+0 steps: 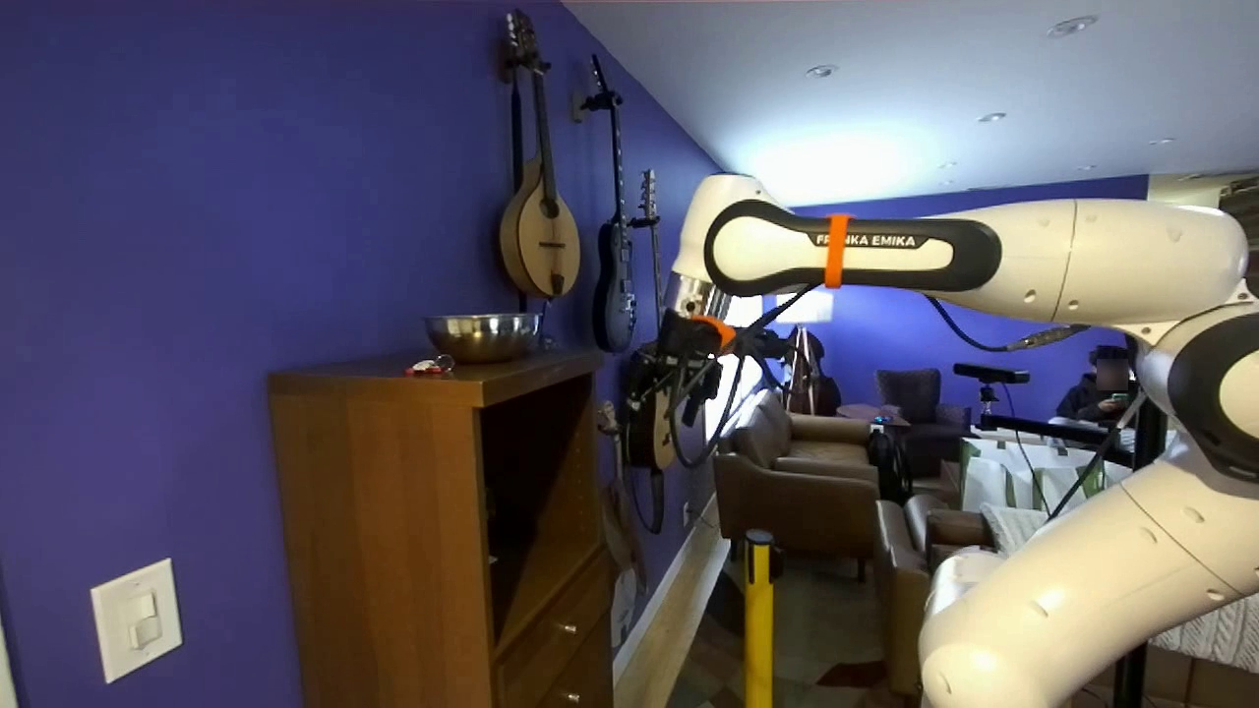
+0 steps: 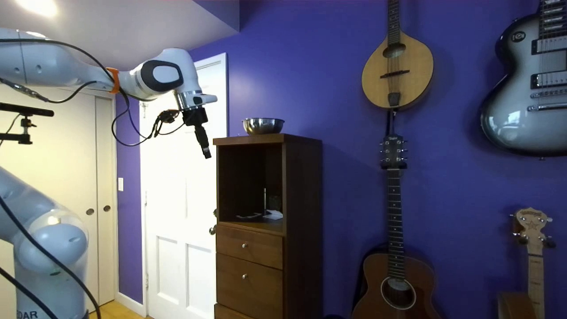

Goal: Transfer the bowl to the shelf below it

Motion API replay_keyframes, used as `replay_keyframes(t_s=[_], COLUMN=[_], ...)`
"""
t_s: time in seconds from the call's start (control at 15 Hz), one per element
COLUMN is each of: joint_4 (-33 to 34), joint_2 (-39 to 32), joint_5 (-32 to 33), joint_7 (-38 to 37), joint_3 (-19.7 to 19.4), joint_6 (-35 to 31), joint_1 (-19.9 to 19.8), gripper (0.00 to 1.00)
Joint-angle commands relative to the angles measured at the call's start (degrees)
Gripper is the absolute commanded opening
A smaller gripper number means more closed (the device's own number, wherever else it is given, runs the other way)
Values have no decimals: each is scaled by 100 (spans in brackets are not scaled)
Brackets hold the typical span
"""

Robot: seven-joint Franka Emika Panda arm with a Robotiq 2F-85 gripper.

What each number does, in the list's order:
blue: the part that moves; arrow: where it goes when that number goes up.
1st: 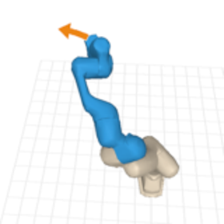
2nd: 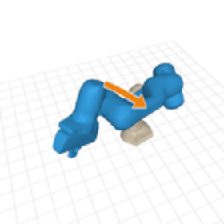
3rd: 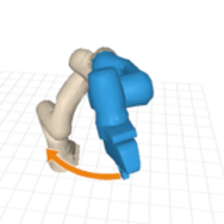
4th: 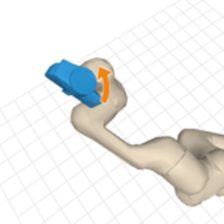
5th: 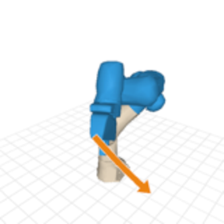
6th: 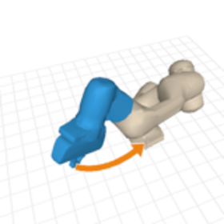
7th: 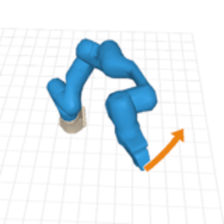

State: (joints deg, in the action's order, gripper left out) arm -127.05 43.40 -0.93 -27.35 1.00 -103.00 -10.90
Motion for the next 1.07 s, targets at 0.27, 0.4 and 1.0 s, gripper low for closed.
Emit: replay_keyframes(t_s=[0.27, 0.4, 1.0], joint_4=[732, 763, 2518], joint_2=[-156, -177, -1398], joint_5=[-34, -31, -531], joint_7=[-341, -336, -2734], joint_3=[-57, -62, -24], joint_6=[-882, -924, -780], joint_1=[-325, -325, -450], gripper=[100, 100, 100])
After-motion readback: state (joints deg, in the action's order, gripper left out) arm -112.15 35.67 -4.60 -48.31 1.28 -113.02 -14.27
